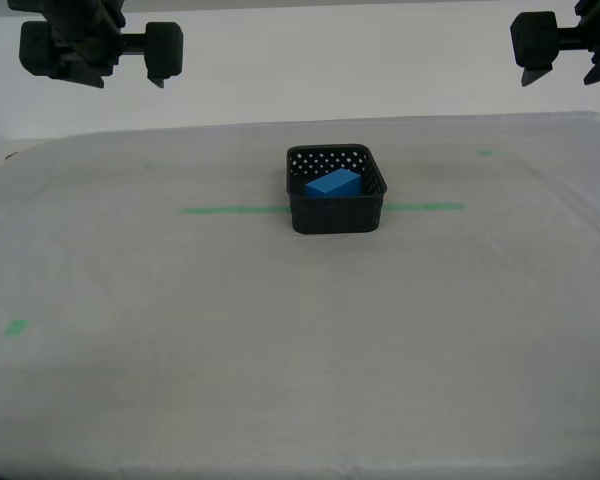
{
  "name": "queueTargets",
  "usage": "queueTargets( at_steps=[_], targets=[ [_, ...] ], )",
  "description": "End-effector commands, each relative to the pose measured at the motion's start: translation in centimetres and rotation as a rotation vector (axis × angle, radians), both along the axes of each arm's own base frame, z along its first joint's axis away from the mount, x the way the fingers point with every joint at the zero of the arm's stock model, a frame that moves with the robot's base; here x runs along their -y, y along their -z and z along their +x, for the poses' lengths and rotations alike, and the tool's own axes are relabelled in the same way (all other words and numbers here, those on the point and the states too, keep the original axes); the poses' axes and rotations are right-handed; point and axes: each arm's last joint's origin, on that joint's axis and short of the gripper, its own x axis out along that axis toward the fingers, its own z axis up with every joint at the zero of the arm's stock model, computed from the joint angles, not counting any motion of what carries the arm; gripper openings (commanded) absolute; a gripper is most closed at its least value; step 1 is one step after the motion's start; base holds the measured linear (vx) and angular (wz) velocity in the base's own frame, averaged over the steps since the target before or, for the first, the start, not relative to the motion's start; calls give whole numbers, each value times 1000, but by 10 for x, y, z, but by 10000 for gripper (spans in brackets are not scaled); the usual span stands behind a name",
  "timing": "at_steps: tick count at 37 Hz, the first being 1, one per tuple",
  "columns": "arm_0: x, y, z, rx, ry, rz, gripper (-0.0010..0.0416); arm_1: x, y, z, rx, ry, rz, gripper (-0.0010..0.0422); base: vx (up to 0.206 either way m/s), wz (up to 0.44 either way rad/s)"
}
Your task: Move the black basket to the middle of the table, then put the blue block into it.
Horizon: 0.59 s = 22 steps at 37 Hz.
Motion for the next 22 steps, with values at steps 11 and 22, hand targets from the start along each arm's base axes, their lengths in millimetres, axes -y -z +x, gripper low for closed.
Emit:
queueTargets(
  at_steps=[11,22],
  targets=[
    [0,0,0,2,-1,0,399,0,0,0,4,-3,3,400,0,0],
    [0,0,0,2,-1,0,398,0,-1,0,4,-3,3,400,0,0]
  ],
)
